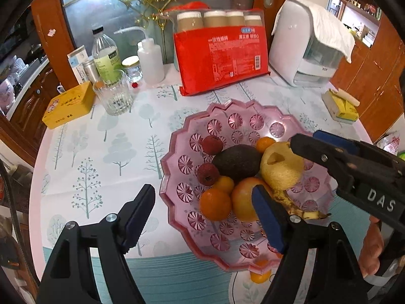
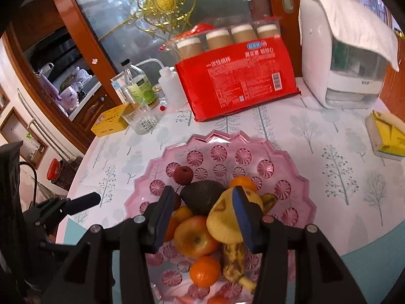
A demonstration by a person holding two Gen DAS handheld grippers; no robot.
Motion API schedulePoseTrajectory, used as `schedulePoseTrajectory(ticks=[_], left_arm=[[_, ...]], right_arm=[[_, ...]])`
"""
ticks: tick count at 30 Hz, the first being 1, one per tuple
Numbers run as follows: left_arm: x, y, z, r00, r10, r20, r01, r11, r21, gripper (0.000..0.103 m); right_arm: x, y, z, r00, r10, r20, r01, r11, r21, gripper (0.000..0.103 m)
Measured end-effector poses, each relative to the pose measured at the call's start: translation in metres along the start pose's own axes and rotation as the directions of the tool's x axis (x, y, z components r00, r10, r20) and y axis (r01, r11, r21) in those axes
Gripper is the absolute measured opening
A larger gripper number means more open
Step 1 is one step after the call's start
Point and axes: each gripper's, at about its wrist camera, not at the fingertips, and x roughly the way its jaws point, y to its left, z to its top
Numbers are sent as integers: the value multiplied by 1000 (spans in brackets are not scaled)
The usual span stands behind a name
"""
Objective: Organize fruits
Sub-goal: 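Open both tools to drop the oranges into the bowl and withdraw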
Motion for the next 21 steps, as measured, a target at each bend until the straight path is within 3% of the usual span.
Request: schedulePoseTrajectory(ticks=[15,21], left_arm=[[-81,-13,-15,993,-12,116,14,1000,-15,82],[-108,-21,-29,987,-17,159,19,1000,-6,86]], right_arm=[[-83,23,-21,996,-37,81,40,998,-39,48],[-110,28,-36,994,-16,110,22,998,-55,48]])
